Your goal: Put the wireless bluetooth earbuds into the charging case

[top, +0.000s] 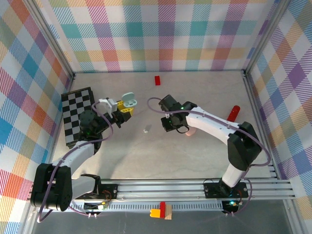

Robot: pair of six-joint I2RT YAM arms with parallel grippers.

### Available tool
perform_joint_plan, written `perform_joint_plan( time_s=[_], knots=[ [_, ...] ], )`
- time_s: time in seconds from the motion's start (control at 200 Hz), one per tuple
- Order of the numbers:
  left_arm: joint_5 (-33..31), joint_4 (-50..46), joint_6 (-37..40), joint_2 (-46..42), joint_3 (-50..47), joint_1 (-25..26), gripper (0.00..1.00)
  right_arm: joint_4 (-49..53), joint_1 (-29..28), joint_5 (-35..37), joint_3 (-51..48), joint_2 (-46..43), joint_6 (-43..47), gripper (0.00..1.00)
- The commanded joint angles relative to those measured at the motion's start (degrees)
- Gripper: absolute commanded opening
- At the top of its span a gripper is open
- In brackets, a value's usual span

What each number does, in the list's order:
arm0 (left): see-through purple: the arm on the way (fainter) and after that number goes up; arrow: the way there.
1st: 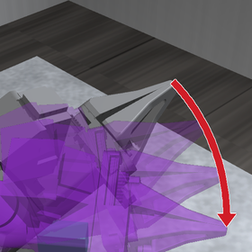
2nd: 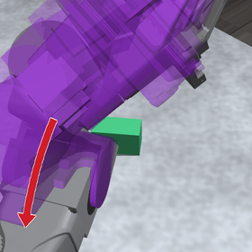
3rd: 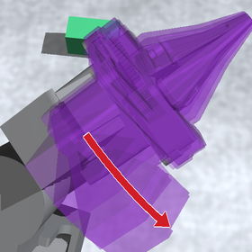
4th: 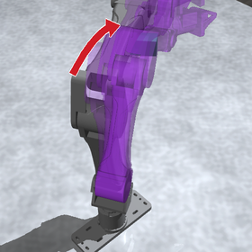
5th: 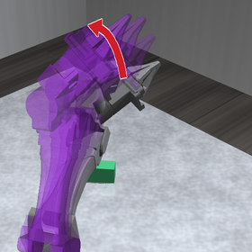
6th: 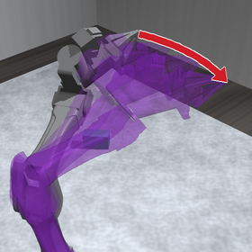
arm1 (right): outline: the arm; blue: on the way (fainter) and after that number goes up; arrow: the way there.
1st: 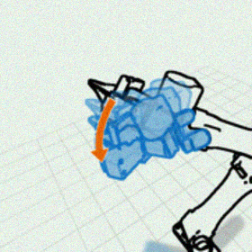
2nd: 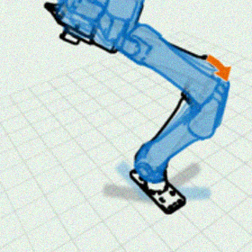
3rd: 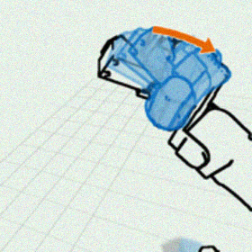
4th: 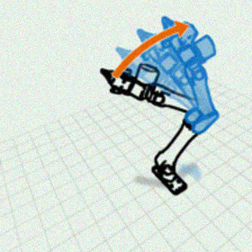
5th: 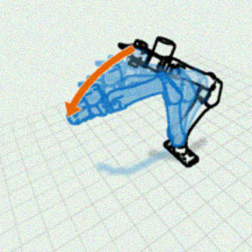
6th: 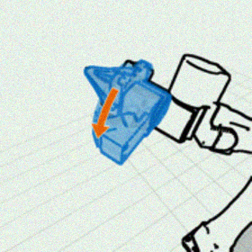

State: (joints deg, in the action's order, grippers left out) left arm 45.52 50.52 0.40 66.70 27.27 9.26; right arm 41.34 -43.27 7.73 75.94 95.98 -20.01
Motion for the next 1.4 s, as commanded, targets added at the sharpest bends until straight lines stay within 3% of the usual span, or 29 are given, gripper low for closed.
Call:
perform_joint_plan(
  time_s=[0.0, 0.51, 0.755, 1.005, 1.395],
  knots=[
    [1.0, -2.0, 4.4, 0.6, 2.2, 1.7, 0.31, -1.8, 1.2, -7.1, -0.8, -3.3, -1.4, 0.21],
    [1.6, -0.3, 6.4, 8.8, 6.8, 10.2, 0.31, -8.4, 6.4, -27.4, -0.9, -15.4, -2.2, 0.21],
    [2.9, -5.5, 10.1, 9.9, 9.3, 14.1, 0.31, -11.6, 7.7, -36.3, 1.4, -16.6, -1.6, 0.21],
    [3.6, -5.6, 11.0, 10.7, 10.0, 16.4, 0.31, -12.4, 8.1, -38.7, 3.4, -15.2, -1.3, 0.21],
    [5.1, -5.0, 10.6, 10.2, 10.2, 17.5, 0.31, -11.2, 8.6, -36.2, 3.7, -13.3, 0.2, 0.21]
  ],
)
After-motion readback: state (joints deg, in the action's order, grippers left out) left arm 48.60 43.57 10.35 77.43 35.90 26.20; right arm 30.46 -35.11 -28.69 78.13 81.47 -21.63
